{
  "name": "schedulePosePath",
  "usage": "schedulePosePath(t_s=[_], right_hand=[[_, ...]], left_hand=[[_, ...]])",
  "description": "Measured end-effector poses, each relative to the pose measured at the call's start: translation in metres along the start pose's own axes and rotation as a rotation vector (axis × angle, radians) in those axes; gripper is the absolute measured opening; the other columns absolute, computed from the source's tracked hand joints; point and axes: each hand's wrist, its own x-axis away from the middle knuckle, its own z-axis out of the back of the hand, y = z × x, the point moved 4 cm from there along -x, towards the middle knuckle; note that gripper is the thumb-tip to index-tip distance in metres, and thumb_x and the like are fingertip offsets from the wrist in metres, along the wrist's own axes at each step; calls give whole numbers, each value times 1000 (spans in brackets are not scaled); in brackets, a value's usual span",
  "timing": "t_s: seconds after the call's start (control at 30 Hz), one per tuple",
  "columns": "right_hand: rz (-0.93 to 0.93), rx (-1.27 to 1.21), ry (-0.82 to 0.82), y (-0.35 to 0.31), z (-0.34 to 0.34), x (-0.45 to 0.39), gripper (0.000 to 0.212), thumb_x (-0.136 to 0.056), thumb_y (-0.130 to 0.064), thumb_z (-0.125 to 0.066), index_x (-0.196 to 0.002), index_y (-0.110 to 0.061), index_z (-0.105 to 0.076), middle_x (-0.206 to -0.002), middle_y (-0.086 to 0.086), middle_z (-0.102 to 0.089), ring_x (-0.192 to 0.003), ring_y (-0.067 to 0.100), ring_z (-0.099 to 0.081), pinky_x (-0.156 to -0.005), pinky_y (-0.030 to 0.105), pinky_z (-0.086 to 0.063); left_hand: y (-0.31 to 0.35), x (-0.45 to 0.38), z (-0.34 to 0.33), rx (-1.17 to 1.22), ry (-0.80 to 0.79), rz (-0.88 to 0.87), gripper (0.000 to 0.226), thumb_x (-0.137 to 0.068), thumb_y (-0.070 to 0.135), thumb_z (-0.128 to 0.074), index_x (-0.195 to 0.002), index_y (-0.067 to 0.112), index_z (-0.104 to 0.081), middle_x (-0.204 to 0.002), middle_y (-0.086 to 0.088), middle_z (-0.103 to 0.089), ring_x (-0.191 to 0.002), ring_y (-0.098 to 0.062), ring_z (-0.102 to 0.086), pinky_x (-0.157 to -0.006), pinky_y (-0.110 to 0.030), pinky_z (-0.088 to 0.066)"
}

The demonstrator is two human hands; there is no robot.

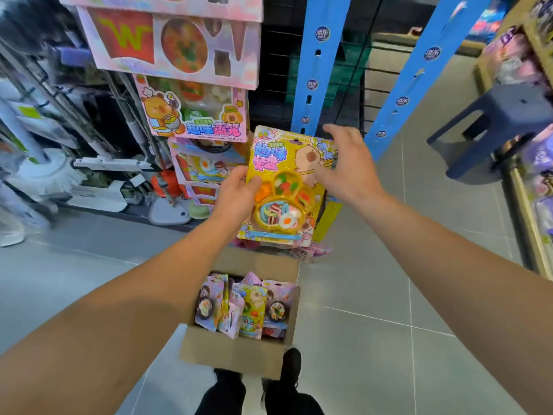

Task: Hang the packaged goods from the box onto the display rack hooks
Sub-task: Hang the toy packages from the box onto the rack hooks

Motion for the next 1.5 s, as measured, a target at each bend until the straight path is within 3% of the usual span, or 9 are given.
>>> schedulePosePath(t_s=[0.27, 0.4, 0.63, 0.8, 0.93, 1.0, 1.1, 1.27, 1.5], right_hand=[[138, 278, -41, -27, 21, -30, 80, -85, -28, -62, -154, -28, -22, -134, 8, -44, -121, 34, -39, -96, 44, -41], [122, 325, -123, -25, 17, -38, 80, -82, -31, -65, -152, -31, -28, -133, 7, -42, -121, 36, -36, -96, 45, -40], [97, 213, -47, -15, 31, -40, 60, -90, -28, -59, -147, -24, -41, -134, 8, -44, -125, 35, -34, -103, 40, -33], [105, 180, 62, -13, 28, -34, 69, -83, -18, -67, -147, -18, -40, -142, 7, -37, -132, 31, -33, -106, 36, -33], [24, 23, 175, -5, 24, -24, 72, -81, -14, -68, -146, -14, -36, -147, 7, -30, -133, 25, -36, -104, 32, -37], [-63, -110, 126, 1, 17, -19, 78, -80, -13, -70, -148, -15, -31, -144, 5, -33, -129, 18, -41, -99, 30, -39], [-127, -222, 36, 9, 5, -16, 82, -78, -19, -73, -147, -22, -28, -138, 2, -48, -123, 18, -50, -100, 38, -46], [-156, -196, 23, 13, -6, -12, 82, -80, -17, -76, -146, -21, -29, -138, 3, -52, -122, 21, -52, -99, 41, -48], [-224, -193, 16, 25, -16, -9, 83, -79, -15, -78, -145, -22, -27, -136, 3, -54, -121, 21, -53, -99, 43, -49]], left_hand=[[25, -10, -11, 69, -14, -64, 10, -100, 18, -51, -98, 24, -59, -108, -9, -71, -100, -27, -69, -90, -53, -54], [30, -14, -8, 42, -25, -88, 14, -101, 19, -50, -96, 29, -60, -108, -3, -72, -101, -23, -68, -93, -51, -54], [35, -22, -23, 39, 18, -86, 8, -96, 26, -53, -95, 28, -61, -104, -10, -71, -96, -30, -68, -90, -57, -53], [34, -27, -36, 85, 59, -57, 12, -98, 26, -52, -95, 21, -63, -100, -17, -70, -91, -36, -67, -85, -56, -53], [33, -32, -33, 70, 71, -62, 16, -95, 33, -50, -92, 24, -62, -91, -10, -65, -81, -24, -60, -86, -57, -52], [33, -33, -30, 61, 97, -58, 16, -98, 31, -50, -98, 23, -64, -96, -9, -69, -85, -25, -64, -83, -52, -54], [30, -34, -27, 36, 133, -45, 23, -99, 31, -50, -109, 15, -64, -90, -5, -67, -78, -21, -61, -75, -43, -53], [28, -37, -22, -33, 154, -7, 29, -96, 33, -56, -115, 11, -62, -99, -6, -71, -90, -21, -68, -85, -46, -56], [22, -34, -15, -228, 58, -27, 25, -90, 26, -67, -111, 14, -64, -91, -9, -72, -80, -23, -68, -76, -41, -56]])
